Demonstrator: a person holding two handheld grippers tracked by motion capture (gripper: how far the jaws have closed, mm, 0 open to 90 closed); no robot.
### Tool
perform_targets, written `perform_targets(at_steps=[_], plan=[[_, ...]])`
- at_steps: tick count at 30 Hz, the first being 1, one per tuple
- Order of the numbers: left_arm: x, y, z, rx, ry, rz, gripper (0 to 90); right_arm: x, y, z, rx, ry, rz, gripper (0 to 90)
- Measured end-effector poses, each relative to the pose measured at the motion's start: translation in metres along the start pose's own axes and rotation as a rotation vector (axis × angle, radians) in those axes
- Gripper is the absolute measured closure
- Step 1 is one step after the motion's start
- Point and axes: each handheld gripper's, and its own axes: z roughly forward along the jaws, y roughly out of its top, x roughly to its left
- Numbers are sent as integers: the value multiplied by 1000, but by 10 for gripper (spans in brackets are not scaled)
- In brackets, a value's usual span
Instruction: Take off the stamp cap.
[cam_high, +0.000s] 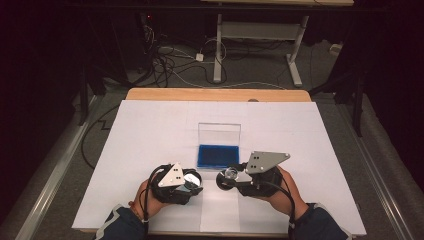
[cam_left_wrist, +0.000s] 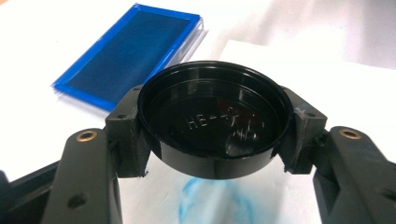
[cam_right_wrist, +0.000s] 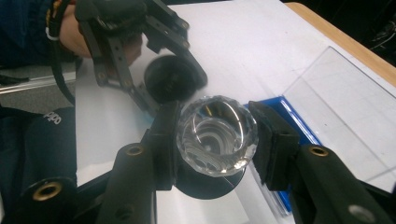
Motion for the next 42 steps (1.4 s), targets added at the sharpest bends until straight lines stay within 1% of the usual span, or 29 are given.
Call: perform_targets(at_steps=[2,5,7,9,15,20,22,25,28,29,30,34,37,38,40,42], plan=[[1,-1,-4,-1,11,6,364,-2,-1,-2,9,-5,1,575],[1,-3,-10,-5,25,2,363,-4,-4,-6,17,-9,2,575],[2,-6,-14,-14,26,-3,363,-5,-5,-8,19,-11,8,575],[3,-8,-18,-18,44,-3,363,-7,-7,-9,21,-20,12,575],[4,-17,-30,-42,76,-25,363,-12,-10,-18,14,-34,27,575],[2,-27,-37,-34,94,-35,363,-14,-13,-21,20,-44,36,575],[2,-32,-41,-37,95,-47,363,-15,-14,-23,21,-49,42,574],[2,-39,-47,-39,107,-60,362,-16,-15,-25,19,-53,45,575],[2,-45,-52,-31,124,-62,363,-19,-15,-26,15,-51,54,574],[3,-47,-54,-35,125,-65,363,-19,-16,-26,13,-50,57,574],[3,-49,-56,-43,125,-73,363,-20,-16,-27,14,-53,57,574],[4,-56,-61,-38,139,-82,362,-23,-15,-28,10,-61,55,574],[3,-60,-65,-37,146,-90,363,-24,-16,-27,23,-71,45,574],[2,-61,-65,-38,143,-91,363,-24,-16,-27,22,-67,46,574],[1,-63,-66,-17,157,-93,363,-25,-16,-27,26,-70,46,574],[-1,-66,-67,-11,156,-99,362,-25,-16,-26,23,-70,51,574]])
